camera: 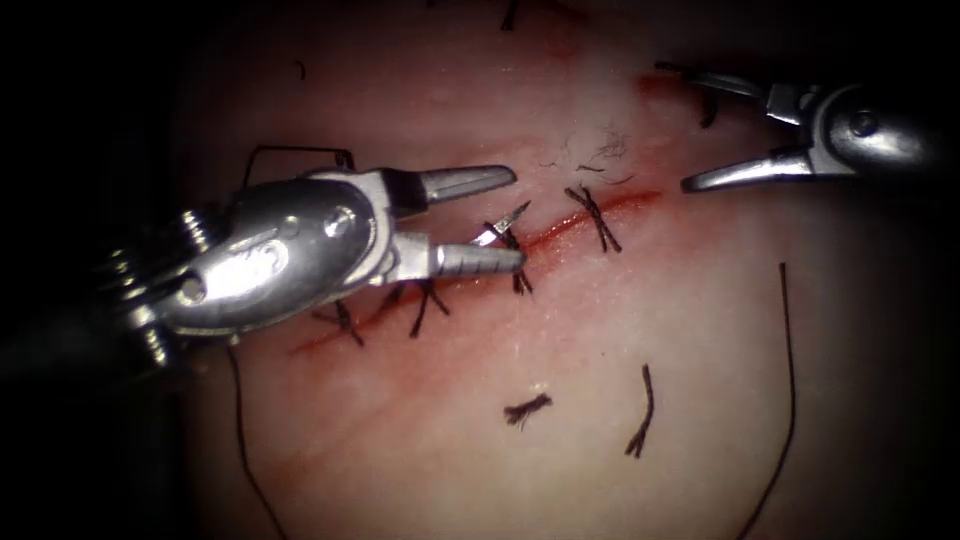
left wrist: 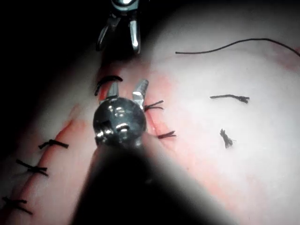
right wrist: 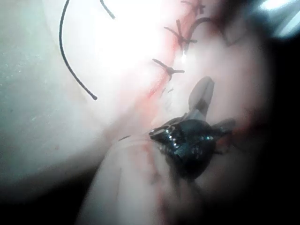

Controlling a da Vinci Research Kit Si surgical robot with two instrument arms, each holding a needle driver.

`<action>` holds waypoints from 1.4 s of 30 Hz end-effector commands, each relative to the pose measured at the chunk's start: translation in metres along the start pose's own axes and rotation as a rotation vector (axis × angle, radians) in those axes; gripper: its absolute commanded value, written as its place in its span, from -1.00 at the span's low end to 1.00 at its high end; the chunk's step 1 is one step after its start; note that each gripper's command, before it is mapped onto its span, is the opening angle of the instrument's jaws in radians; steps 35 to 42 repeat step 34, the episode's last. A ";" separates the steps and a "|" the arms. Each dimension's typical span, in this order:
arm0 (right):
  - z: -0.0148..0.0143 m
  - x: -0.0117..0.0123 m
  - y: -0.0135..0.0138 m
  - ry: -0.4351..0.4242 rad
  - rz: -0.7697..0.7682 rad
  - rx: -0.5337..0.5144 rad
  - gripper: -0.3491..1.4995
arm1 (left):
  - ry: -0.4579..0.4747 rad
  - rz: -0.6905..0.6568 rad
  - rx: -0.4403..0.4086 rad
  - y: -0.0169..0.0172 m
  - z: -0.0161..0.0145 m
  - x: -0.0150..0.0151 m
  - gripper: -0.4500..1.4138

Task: Wound Closure
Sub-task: Wound closure complete.

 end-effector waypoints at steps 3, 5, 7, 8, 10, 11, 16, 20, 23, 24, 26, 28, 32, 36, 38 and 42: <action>0.0008 -0.0006 0.0006 0.012 -0.014 -0.033 0.51 | 0.024 0.006 0.003 -0.0016 -0.0015 -0.0015 0.05; 0.0007 -0.0008 0.0004 0.006 -0.018 -0.045 0.51 | 0.023 0.016 0.008 -0.0016 -0.0027 -0.0028 0.04; 0.0006 -0.0008 0.0001 0.000 -0.018 -0.056 0.49 | 0.020 0.022 0.017 -0.0016 -0.0034 -0.0037 0.04; 0.0006 -0.0008 0.0000 -0.001 -0.018 -0.058 0.49 | 0.019 0.031 0.021 -0.0015 -0.0037 -0.0042 0.04; 0.0006 -0.0006 -0.0003 0.005 -0.018 -0.066 0.49 | 0.020 0.028 0.020 -0.0016 -0.0039 -0.0046 0.05; 0.0006 -0.0006 -0.0004 0.018 -0.019 -0.072 0.49 | 0.020 0.030 0.021 -0.0016 -0.0039 -0.0048 0.07; 0.0006 -0.0007 -0.0004 0.022 -0.020 -0.078 0.49 | 0.024 0.036 0.014 -0.0015 -0.0037 -0.0059 0.10; 0.0004 -0.0005 -0.0007 0.020 -0.020 -0.075 0.49 | 0.028 0.032 0.017 -0.0012 -0.0035 -0.0066 0.11; 0.0000 -0.0005 -0.0012 0.018 -0.021 -0.078 0.49 | 0.028 0.022 0.020 -0.0010 -0.0034 -0.0068 0.11; 0.0000 -0.0006 -0.0012 0.018 -0.022 -0.077 0.49 | 0.028 0.022 0.020 -0.0010 -0.0034 -0.0068 0.11; 0.0000 -0.0008 -0.0013 0.017 -0.024 -0.080 0.49 | 0.027 0.022 0.020 -0.0010 -0.0034 -0.0068 0.12; 0.0000 -0.0012 -0.0016 0.015 -0.029 -0.085 0.49 | 0.028 0.016 0.019 -0.0010 -0.0034 -0.0068 0.12; 0.0004 -0.0021 -0.0016 0.019 -0.026 -0.095 0.47 | 0.028 0.016 0.019 -0.0010 -0.0034 -0.0068 0.12; 0.0005 -0.0026 -0.0017 0.022 -0.025 -0.097 0.49 | 0.027 0.010 0.020 -0.0009 -0.0034 -0.0068 0.12; 0.0005 -0.0026 -0.0017 0.022 -0.025 -0.097 0.49 | 0.027 0.010 0.020 -0.0009 -0.0034 -0.0068 0.12; 0.0005 -0.0026 -0.0017 0.022 -0.025 -0.097 0.49 | 0.027 0.010 0.020 -0.0009 -0.0034 -0.0068 0.12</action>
